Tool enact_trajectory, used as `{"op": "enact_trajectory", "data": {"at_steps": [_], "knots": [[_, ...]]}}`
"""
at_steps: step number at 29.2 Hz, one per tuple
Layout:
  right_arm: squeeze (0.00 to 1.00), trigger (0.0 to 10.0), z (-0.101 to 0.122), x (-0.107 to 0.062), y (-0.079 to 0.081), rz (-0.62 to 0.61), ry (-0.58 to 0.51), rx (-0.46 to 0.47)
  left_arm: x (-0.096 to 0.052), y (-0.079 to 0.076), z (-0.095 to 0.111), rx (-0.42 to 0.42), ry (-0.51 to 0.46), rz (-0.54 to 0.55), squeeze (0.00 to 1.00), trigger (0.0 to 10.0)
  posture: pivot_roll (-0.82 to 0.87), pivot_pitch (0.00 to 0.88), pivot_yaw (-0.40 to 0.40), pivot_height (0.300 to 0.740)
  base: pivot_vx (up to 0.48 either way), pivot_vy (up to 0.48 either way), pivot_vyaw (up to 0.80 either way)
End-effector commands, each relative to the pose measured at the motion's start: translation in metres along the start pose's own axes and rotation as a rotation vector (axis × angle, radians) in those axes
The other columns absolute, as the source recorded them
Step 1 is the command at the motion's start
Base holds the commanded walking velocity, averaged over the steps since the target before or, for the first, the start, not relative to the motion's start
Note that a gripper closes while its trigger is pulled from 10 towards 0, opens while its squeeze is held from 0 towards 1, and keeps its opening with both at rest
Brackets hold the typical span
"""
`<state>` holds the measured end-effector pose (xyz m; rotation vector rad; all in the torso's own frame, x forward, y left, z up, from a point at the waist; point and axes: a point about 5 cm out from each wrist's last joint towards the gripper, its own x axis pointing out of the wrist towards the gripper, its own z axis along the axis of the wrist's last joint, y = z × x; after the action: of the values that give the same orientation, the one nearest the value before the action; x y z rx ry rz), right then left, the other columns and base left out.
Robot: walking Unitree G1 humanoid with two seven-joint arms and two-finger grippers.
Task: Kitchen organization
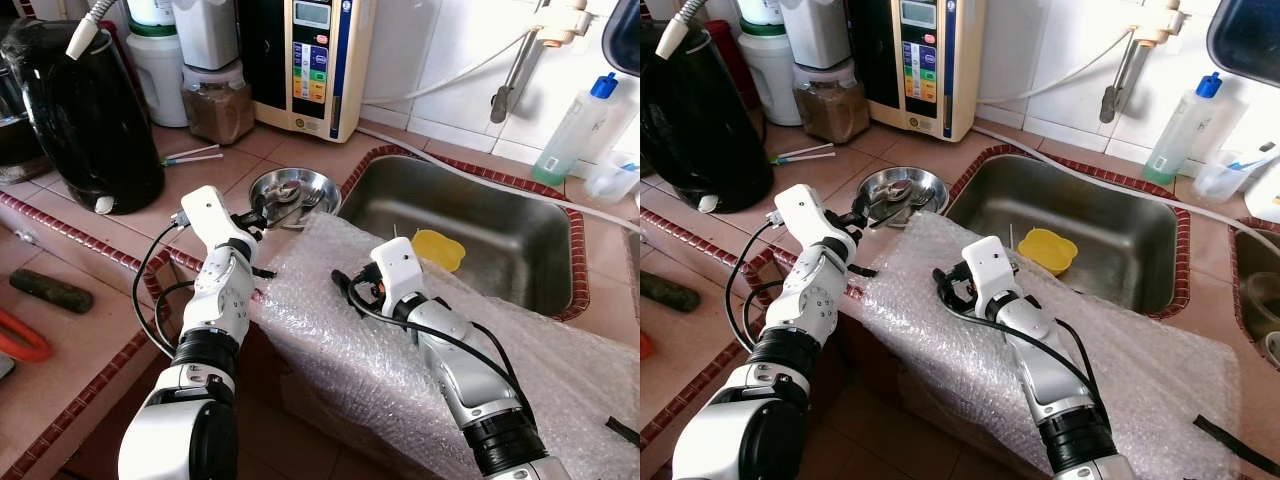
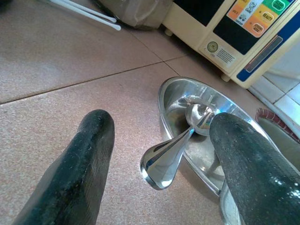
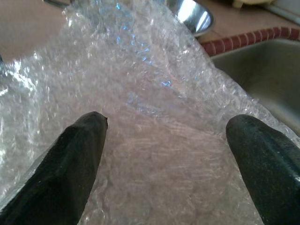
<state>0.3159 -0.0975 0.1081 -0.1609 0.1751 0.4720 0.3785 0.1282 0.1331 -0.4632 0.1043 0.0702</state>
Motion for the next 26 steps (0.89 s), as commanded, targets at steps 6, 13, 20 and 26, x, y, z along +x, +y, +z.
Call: {"op": "enact_trajectory", "data": {"at_steps": [6,13,20,26], "knots": [[0.0,10.0,0.043,-0.008,0.008,0.131,-0.301,0.084,0.002,-0.007,0.002,-0.001,-0.002,-0.03,0.0,10.0,0.07,0.0,-0.024,0.74,0.0,0.0,0.0],[0.0,10.0,0.052,-0.01,0.003,0.111,-0.379,0.119,0.001,-0.008,0.001,-0.009,0.002,-0.033,0.0,10.0,0.07,0.0,-0.026,0.74,0.0,0.0,0.0],[0.0,10.0,0.051,-0.011,0.004,0.119,-0.371,0.109,0.0,-0.009,-0.001,-0.046,0.008,-0.056,0.0,0.0,0.06,0.0,-0.027,0.74,0.0,0.0,0.0],[0.0,10.0,0.048,-0.011,0.006,0.122,-0.358,0.095,0.001,-0.012,-0.001,-0.096,0.019,-0.081,0.0,0.0,0.06,0.0,-0.028,0.74,0.0,0.0,0.0]]}}
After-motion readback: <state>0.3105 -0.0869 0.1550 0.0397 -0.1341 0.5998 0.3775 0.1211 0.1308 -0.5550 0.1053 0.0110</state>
